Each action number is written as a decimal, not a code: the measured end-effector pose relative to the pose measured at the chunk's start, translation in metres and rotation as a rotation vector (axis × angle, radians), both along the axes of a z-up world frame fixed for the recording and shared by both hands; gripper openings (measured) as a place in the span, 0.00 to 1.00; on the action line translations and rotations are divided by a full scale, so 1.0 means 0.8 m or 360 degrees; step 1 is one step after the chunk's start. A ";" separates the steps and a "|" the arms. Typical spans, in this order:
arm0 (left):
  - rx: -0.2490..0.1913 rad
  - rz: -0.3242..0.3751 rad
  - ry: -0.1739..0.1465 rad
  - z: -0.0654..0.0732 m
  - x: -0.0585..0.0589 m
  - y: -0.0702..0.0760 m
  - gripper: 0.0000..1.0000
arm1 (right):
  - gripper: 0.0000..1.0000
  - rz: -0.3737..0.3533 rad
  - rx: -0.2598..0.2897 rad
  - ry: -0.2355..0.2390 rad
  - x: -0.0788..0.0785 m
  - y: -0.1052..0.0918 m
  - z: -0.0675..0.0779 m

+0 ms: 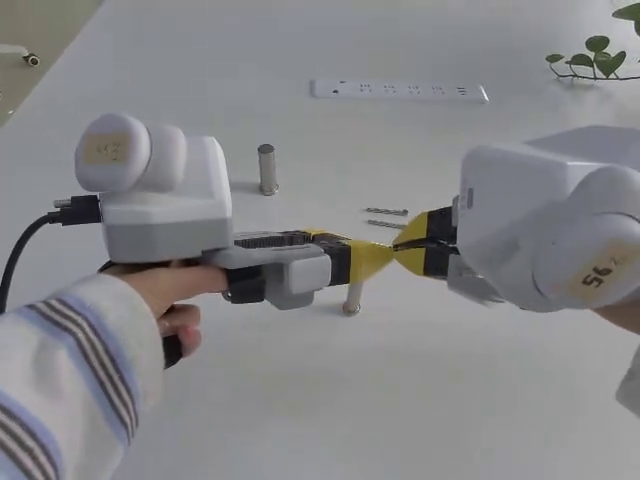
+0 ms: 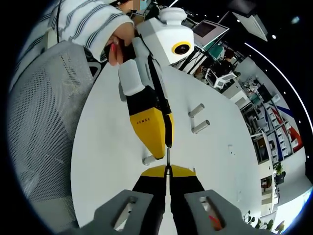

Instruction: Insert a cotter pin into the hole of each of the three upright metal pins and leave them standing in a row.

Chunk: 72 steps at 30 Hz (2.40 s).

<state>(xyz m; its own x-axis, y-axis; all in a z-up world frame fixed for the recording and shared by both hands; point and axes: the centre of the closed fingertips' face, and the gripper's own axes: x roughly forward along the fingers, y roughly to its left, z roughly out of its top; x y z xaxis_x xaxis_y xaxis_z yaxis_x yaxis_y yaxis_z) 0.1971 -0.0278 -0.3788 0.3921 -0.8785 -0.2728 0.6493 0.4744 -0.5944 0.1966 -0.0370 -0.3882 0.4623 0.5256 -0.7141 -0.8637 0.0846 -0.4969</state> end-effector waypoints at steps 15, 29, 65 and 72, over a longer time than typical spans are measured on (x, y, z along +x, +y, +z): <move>-0.0028 -0.0002 0.0059 -0.001 -0.005 -0.004 0.02 | 0.00 0.0041 0.0020 -0.0030 -0.010 0.009 0.003; -0.0023 0.0002 0.0110 -0.009 -0.008 -0.003 0.00 | 0.00 0.0051 0.0012 -0.0032 -0.013 0.014 0.000; 0.0036 -0.0048 -0.0047 0.005 -0.013 0.005 0.00 | 0.11 -0.0101 0.0253 0.0116 -0.016 0.006 0.007; 0.0079 -0.0105 -0.0138 0.006 -0.018 0.010 0.00 | 0.13 -0.0158 0.0390 0.0319 -0.015 -0.002 0.005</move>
<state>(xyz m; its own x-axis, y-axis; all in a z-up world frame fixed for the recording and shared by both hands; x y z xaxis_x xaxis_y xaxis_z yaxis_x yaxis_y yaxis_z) 0.1825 -0.0200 -0.3743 0.3580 -0.8893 -0.2845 0.7279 0.4567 -0.5115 0.1843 -0.0387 -0.3843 0.3831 0.6525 -0.6539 -0.9237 0.2693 -0.2724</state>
